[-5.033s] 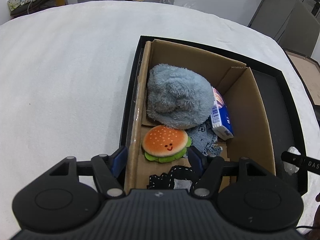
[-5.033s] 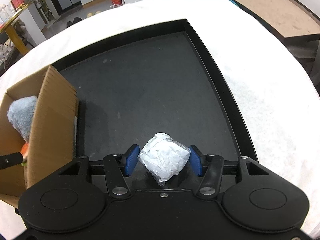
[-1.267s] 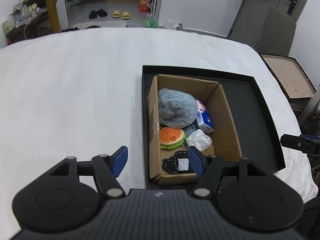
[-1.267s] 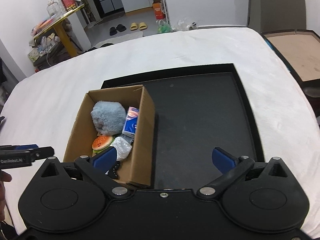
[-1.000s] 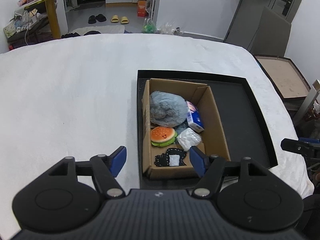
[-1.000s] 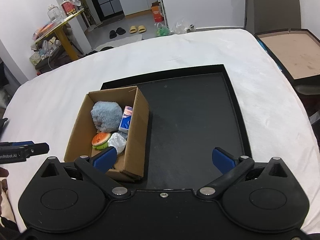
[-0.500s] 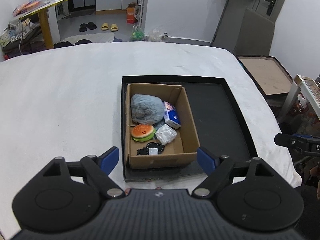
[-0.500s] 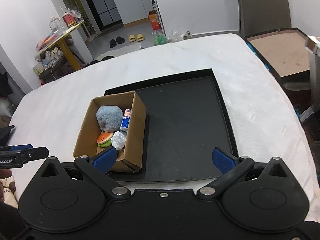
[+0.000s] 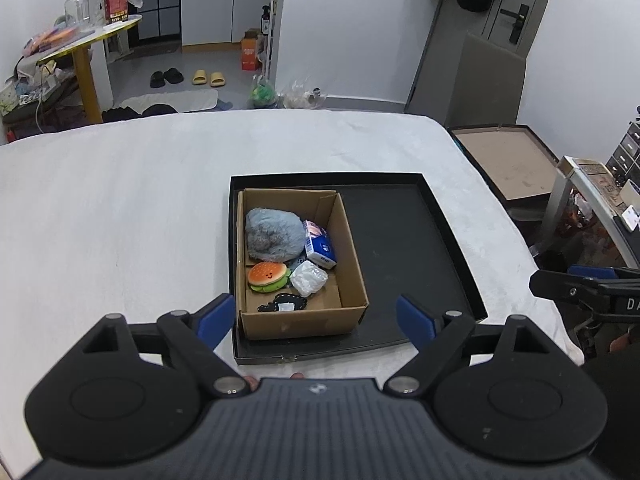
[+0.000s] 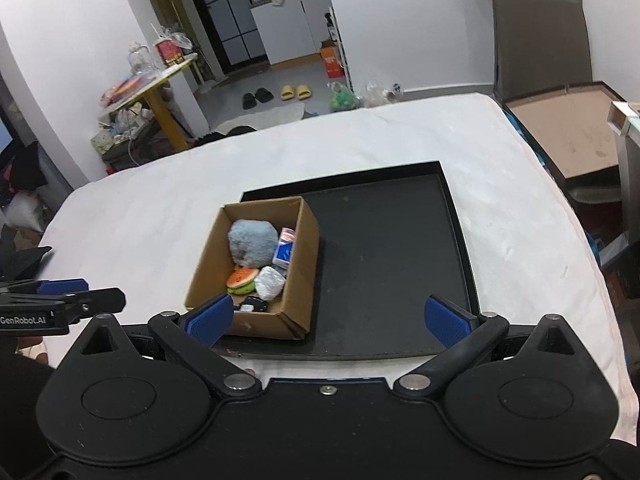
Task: Organize soft objects
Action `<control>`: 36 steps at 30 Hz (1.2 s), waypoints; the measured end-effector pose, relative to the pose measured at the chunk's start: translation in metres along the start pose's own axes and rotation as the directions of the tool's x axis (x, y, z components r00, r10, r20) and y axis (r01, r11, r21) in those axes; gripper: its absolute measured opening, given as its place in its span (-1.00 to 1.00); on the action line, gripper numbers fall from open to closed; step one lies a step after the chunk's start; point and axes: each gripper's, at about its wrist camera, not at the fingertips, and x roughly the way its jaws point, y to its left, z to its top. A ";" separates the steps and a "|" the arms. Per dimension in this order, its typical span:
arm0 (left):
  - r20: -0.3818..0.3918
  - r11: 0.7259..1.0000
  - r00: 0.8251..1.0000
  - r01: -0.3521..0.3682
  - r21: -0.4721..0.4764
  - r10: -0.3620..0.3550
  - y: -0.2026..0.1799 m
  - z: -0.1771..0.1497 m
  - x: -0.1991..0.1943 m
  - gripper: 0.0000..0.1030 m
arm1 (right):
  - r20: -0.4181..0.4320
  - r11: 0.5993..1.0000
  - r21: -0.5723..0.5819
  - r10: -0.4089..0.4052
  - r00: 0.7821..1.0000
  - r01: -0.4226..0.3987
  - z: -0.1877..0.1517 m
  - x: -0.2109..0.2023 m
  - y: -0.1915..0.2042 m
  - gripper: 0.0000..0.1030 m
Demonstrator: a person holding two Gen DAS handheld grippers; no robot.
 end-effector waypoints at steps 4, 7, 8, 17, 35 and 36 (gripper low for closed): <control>0.018 1.000 1.000 0.005 -0.002 -0.005 -0.003 -0.001 -0.012 0.70 | 0.021 1.000 -0.018 0.007 1.000 -0.006 0.001 -0.014 0.008 1.00; 0.036 1.000 0.999 0.011 0.000 -0.011 -0.005 -0.002 -0.023 0.73 | 0.036 0.999 -0.032 0.011 0.999 -0.010 0.001 -0.024 0.014 1.00; 0.042 1.000 0.999 0.014 0.004 -0.014 -0.006 -0.003 -0.027 0.74 | 0.040 0.999 -0.036 0.014 0.999 -0.012 0.001 -0.027 0.015 1.00; 0.092 0.999 0.996 -0.004 0.054 -0.001 -0.013 -0.007 -0.055 0.83 | 0.067 0.996 -0.080 0.031 0.997 -0.026 0.000 -0.046 0.034 1.00; 0.101 0.998 0.995 0.011 0.057 -0.016 -0.010 -0.005 -0.080 0.88 | 0.016 0.992 -0.122 0.007 1.000 -0.005 0.007 -0.063 0.057 1.00; 0.101 0.998 0.995 0.010 0.054 -0.016 -0.010 -0.005 -0.080 0.88 | 0.013 0.992 -0.123 0.005 1.000 -0.004 0.007 -0.063 0.058 1.00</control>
